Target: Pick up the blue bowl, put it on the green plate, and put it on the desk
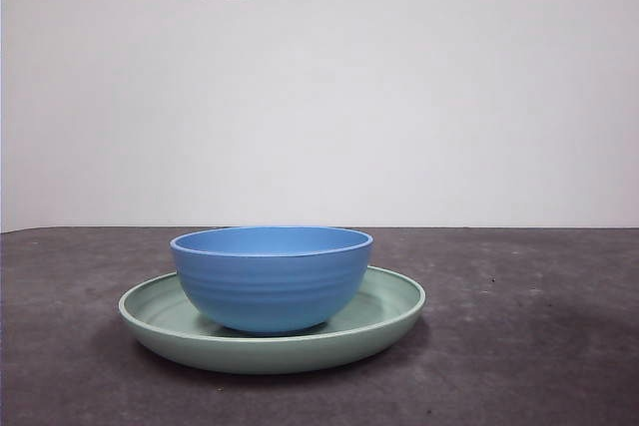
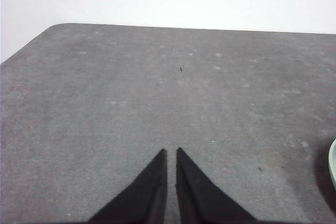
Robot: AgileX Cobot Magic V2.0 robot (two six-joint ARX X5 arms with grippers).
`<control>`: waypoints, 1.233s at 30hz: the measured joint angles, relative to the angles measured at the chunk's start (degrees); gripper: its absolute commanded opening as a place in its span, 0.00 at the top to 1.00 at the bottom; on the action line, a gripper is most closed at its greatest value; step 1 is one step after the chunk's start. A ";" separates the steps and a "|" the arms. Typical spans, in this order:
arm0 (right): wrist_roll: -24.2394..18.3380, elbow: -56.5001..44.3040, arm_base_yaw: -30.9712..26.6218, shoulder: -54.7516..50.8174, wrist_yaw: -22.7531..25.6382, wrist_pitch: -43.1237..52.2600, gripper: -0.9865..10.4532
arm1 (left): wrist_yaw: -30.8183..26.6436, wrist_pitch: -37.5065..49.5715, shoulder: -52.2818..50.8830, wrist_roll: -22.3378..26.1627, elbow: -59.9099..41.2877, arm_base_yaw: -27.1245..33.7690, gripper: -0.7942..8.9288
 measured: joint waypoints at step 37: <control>-2.10 -1.73 -1.79 -2.71 1.11 -2.34 0.88 | 0.00 -0.02 0.00 0.00 0.00 0.00 0.89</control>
